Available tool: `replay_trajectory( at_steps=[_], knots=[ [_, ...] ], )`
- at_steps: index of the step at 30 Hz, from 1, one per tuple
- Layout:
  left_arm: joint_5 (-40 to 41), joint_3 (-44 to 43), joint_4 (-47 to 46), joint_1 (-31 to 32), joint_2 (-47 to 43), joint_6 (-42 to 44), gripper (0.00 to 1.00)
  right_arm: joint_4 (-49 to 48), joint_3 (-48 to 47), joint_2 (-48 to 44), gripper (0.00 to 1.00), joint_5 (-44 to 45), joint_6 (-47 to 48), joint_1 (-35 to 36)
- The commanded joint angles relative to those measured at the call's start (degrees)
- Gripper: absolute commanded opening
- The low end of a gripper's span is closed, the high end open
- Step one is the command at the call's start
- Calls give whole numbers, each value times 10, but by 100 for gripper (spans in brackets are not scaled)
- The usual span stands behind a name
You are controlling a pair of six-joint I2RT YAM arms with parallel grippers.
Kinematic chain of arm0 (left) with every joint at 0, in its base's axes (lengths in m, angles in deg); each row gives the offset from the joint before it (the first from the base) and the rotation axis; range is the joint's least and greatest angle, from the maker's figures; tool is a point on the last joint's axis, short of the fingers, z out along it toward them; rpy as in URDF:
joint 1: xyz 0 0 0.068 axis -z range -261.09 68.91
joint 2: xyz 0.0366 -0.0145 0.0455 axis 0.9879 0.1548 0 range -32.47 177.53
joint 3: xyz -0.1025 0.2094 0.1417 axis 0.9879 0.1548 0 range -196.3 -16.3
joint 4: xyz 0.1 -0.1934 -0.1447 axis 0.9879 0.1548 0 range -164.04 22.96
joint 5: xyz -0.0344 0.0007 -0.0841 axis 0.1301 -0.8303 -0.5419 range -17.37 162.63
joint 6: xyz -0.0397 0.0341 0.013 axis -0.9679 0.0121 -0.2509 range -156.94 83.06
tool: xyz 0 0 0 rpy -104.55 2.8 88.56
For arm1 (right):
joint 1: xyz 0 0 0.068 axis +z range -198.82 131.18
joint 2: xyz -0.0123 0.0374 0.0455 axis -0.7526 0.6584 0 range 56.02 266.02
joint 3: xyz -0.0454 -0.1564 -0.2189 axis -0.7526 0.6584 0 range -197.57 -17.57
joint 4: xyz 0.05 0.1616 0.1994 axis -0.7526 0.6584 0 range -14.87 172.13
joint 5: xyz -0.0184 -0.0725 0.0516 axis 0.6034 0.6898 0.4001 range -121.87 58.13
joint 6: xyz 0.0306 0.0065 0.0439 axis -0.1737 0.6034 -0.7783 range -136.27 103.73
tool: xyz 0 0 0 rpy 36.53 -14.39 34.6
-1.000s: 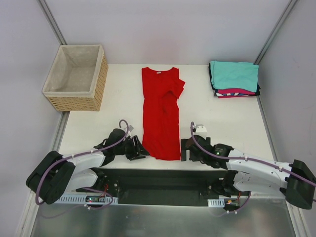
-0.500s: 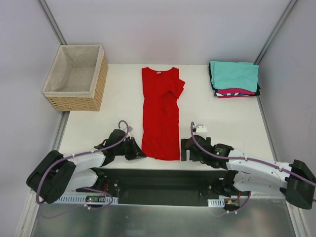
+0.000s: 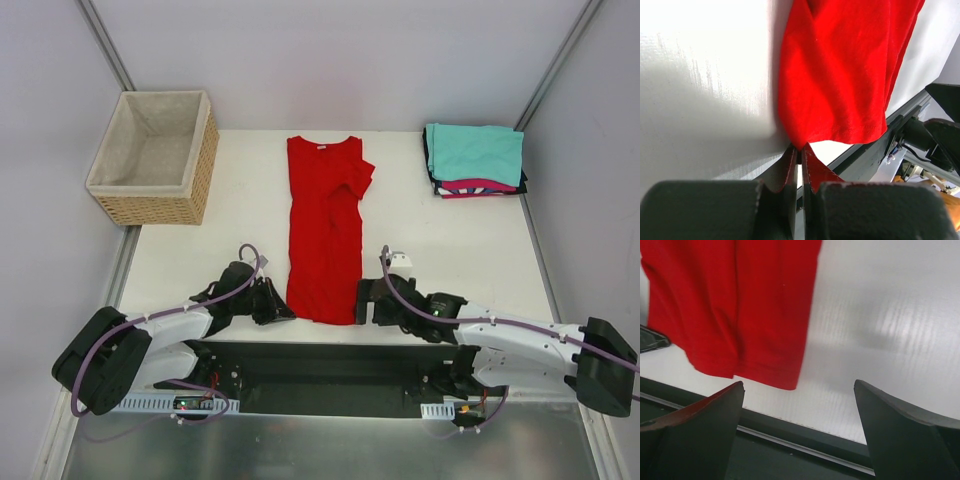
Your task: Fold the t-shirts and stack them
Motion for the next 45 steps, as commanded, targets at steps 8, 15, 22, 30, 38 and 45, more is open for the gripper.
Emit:
replay_trajectory(
  at_steps=[8, 15, 22, 30, 38, 45],
  knots=[
    [26, 1, 65, 5, 10, 29, 1, -168, 67, 22, 95, -19, -118, 55],
    [28, 5, 65, 5, 11, 27, 1, -213, 100, 49, 92, -15, -160, 76],
    [29, 5, 65, 5, 11, 27, 1, -209, 99, 52, 82, -6, -165, 79],
    [28, 4, 65, 5, 17, 28, 2, -176, 98, 38, 59, 13, -176, 79],
    [28, 5, 68, 5, 16, 28, 2, -129, 104, -8, 55, 60, -169, 79],
    [25, -5, 69, 5, 35, 29, 2, -138, 109, 11, 53, 60, -169, 77]
  ],
)
